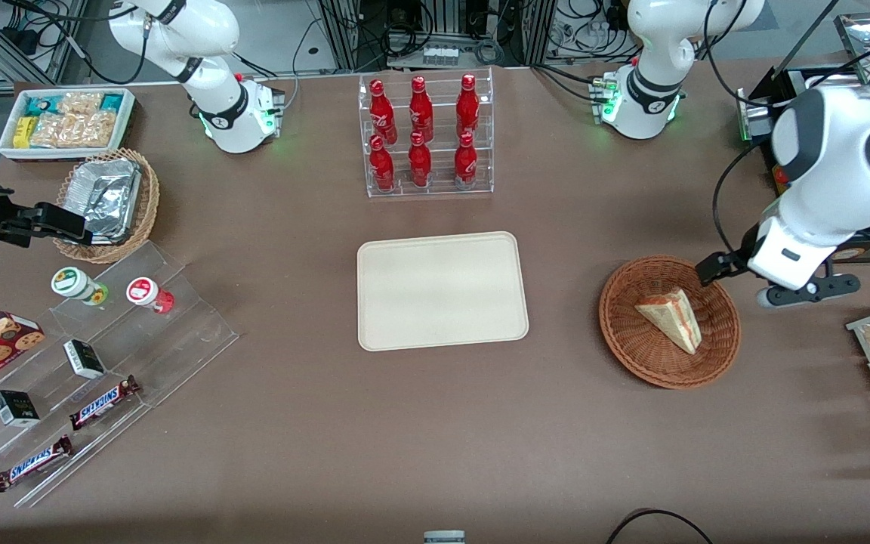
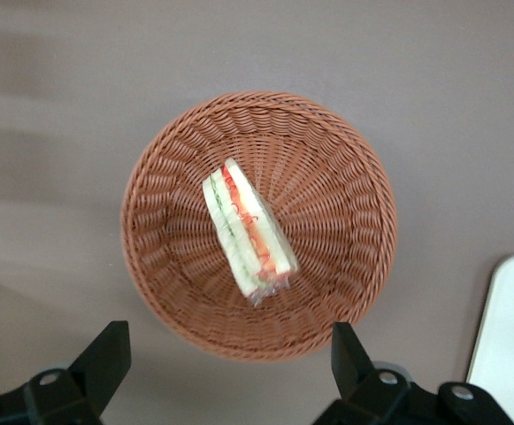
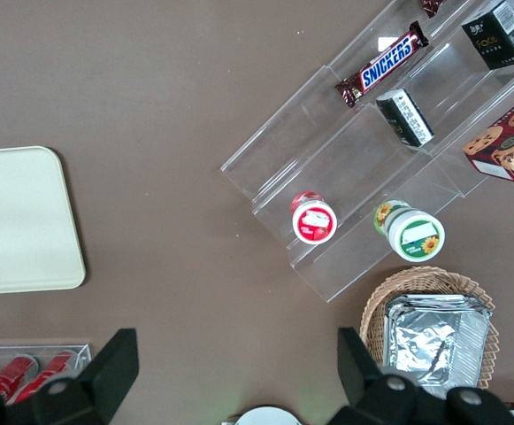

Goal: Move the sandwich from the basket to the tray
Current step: 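Move the left gripper over the wrapped sandwich in the wicker basket, then lower the left gripper and close it on the sandwich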

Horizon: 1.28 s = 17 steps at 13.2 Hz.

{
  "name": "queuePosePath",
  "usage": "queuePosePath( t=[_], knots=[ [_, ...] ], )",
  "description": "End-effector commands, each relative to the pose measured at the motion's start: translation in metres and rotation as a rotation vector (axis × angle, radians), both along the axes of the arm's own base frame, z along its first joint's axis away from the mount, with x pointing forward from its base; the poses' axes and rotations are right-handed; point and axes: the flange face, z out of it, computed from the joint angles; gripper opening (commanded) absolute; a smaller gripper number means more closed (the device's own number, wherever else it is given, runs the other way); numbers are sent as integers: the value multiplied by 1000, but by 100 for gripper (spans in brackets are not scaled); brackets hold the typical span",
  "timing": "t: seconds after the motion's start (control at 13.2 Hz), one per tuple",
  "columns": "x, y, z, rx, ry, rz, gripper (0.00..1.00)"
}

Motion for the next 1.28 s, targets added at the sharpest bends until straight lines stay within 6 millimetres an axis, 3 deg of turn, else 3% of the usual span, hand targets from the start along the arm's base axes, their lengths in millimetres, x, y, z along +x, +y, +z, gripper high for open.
queuePosePath(
  t=[0.0,0.38,1.21],
  knots=[
    [-1,0,-35,-17,-22,141,100],
    [-12,2,-100,-36,-57,264,100],
    [-23,2,-157,-30,22,280,100]
  ],
)
